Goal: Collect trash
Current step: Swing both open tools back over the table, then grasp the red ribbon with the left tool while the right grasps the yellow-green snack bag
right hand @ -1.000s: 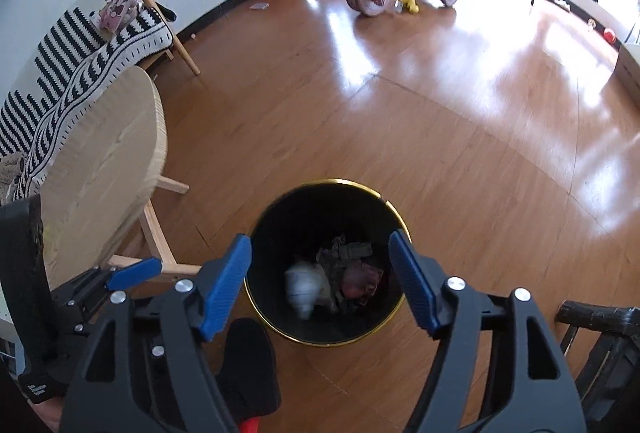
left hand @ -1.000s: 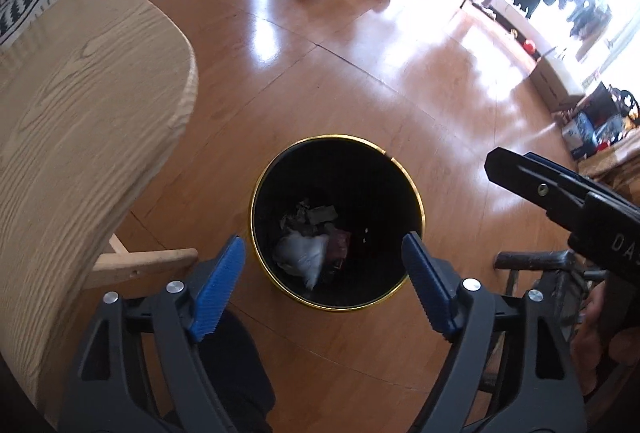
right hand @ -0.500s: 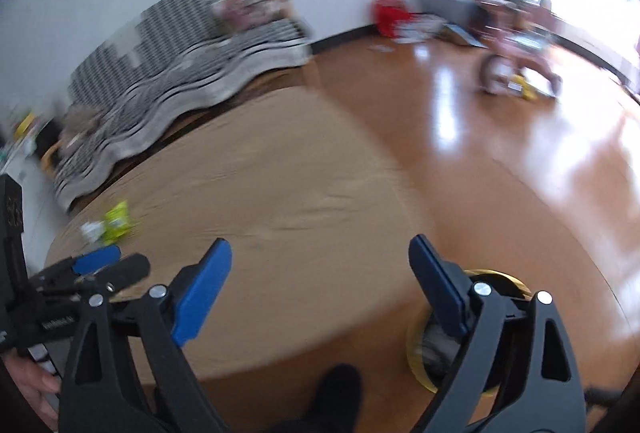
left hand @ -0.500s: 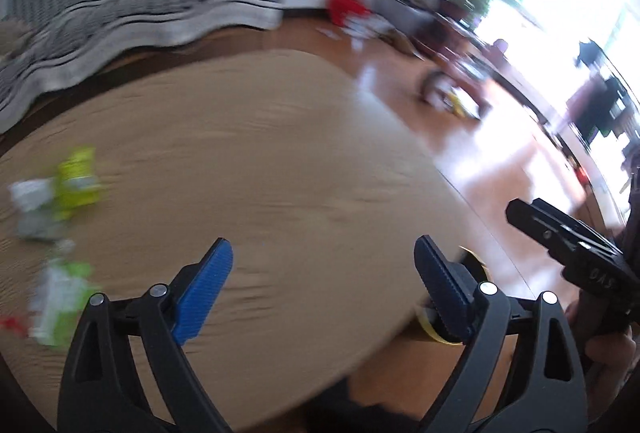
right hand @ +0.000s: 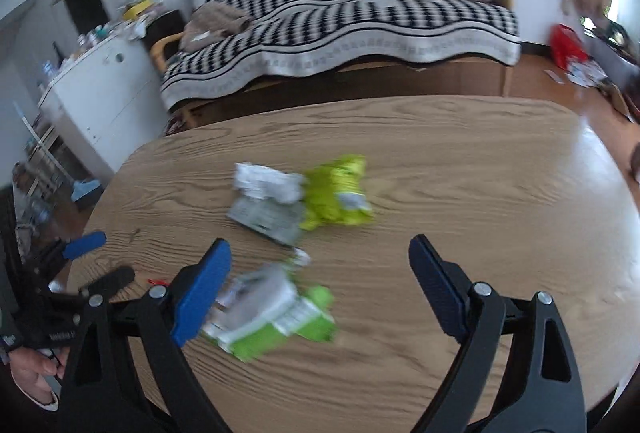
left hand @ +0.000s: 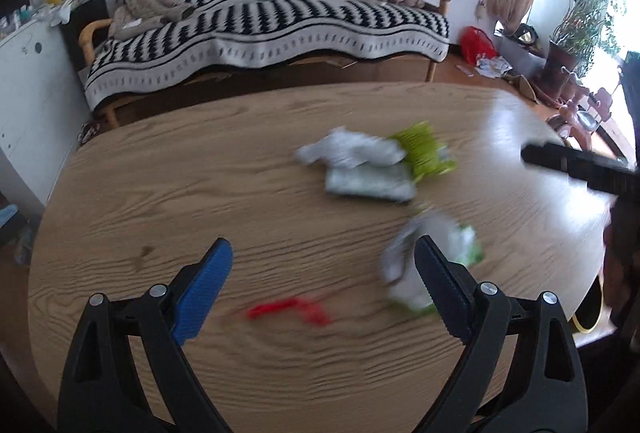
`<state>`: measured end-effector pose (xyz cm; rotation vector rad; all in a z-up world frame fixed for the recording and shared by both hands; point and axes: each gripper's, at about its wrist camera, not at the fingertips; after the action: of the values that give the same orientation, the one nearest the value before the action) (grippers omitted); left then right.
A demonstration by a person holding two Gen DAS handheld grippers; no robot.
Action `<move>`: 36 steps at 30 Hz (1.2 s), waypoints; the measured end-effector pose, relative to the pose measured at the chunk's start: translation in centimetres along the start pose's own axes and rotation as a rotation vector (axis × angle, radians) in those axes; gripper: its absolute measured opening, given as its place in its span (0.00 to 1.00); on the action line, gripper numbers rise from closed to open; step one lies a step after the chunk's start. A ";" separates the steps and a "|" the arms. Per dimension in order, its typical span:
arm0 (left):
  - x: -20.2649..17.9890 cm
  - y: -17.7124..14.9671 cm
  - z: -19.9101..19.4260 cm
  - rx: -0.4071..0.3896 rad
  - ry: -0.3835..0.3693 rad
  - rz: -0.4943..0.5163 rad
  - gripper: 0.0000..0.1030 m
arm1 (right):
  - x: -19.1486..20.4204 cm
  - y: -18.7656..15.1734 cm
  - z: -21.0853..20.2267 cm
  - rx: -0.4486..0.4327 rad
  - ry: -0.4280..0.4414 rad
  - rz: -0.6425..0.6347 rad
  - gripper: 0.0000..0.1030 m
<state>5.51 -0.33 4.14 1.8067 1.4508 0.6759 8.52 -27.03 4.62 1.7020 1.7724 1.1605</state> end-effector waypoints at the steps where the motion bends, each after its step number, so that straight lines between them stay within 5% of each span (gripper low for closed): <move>1: 1.0 -0.5 0.0 0.005 -0.006 0.002 0.87 | 1.0 0.1 0.8 -0.012 0.010 -0.005 0.88; 3: 3.2 -2.1 0.3 0.030 -0.035 0.008 0.87 | 2.0 -0.4 1.5 -0.039 0.015 -0.029 0.90; 7: 3.8 -3.7 0.7 0.050 -0.034 0.159 0.87 | 2.0 -3.0 3.5 0.051 -0.020 -0.107 0.90; 10: 4.9 -4.8 2.2 0.113 -0.049 0.168 0.87 | 1.3 -3.3 3.9 0.075 -0.018 -0.094 0.90; 17: 2.8 -6.5 6.2 0.218 -0.096 0.281 0.87 | 0.3 -3.2 4.2 0.074 -0.026 -0.105 0.90; 22: 2.2 -6.8 8.2 0.216 -0.100 0.280 0.83 | -0.4 -2.4 5.5 0.091 -0.056 -0.122 0.90; 28: 1.5 -5.8 9.5 0.193 -0.104 0.201 0.57 | -2.1 -1.4 10.1 0.129 -0.098 -0.083 0.90; 30: 1.3 -5.6 9.6 0.188 -0.111 0.191 0.35 | -2.4 -1.4 11.8 0.136 -0.105 -0.076 0.90; 36: 1.5 -5.6 9.4 0.201 -0.086 0.187 0.33 | -3.0 -2.0 15.1 0.171 -0.093 -0.060 0.85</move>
<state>9.68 -0.11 -6.10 2.1199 1.3442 0.5514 19.52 -25.56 -6.19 1.7542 1.8972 0.9121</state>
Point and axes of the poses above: each gripper's, at about its wrist camera, not at the fingertips, and z roughly the way its jaws point, x to its left, y to its top, and after that the axes turned 13 degrees about -x, right-handed
